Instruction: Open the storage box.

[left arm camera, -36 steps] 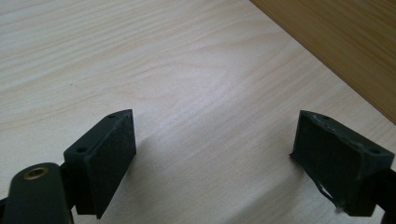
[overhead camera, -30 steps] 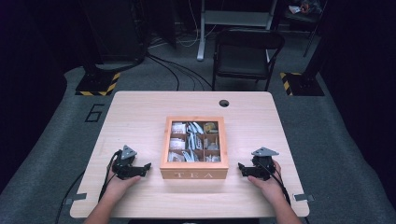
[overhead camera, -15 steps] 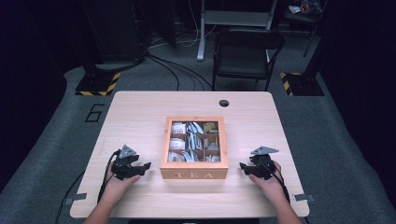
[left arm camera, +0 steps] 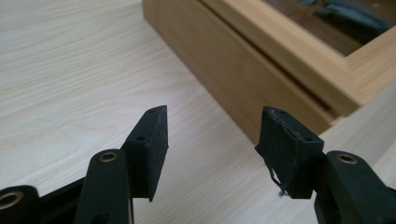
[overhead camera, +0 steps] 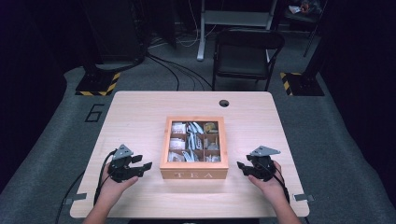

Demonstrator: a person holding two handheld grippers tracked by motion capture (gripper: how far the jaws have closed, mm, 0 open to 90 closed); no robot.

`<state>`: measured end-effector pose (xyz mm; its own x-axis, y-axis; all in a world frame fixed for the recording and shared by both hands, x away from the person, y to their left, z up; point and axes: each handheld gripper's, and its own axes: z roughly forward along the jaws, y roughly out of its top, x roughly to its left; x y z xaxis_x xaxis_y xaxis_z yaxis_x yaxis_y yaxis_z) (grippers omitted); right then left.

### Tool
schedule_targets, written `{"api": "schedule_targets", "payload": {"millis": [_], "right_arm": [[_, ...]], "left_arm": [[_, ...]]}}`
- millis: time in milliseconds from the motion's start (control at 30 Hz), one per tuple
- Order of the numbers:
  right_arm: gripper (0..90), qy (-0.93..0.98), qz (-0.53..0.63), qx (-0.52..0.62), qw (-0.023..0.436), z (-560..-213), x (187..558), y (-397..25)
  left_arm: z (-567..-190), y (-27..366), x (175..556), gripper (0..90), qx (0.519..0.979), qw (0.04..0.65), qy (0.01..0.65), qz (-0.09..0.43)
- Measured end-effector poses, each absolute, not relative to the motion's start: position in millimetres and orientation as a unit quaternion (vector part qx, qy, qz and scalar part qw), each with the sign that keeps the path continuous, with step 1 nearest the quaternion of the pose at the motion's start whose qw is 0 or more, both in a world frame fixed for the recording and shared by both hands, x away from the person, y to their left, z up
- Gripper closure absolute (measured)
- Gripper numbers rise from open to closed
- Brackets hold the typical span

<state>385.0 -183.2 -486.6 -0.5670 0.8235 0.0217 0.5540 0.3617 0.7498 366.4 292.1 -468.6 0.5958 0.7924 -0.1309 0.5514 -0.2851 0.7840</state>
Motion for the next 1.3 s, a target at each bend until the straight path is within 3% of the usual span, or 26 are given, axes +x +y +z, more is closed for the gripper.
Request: {"api": "schedule_targets", "payload": {"millis": [733, 1300], "right_arm": [[46.3, 0.807, 0.368, 0.428, 0.175, -489.4, 385.3, -184.1], [46.3, 0.809, 0.364, 0.427, 0.174, -491.0, 386.0, -184.0]], "left_arm": [[-451.5, 274.3, 354.5, 39.5, 0.798, 0.444, 0.39, 0.117], [-455.0, 261.5, 351.7, 46.7, 0.815, 0.432, 0.368, 0.115]]}}
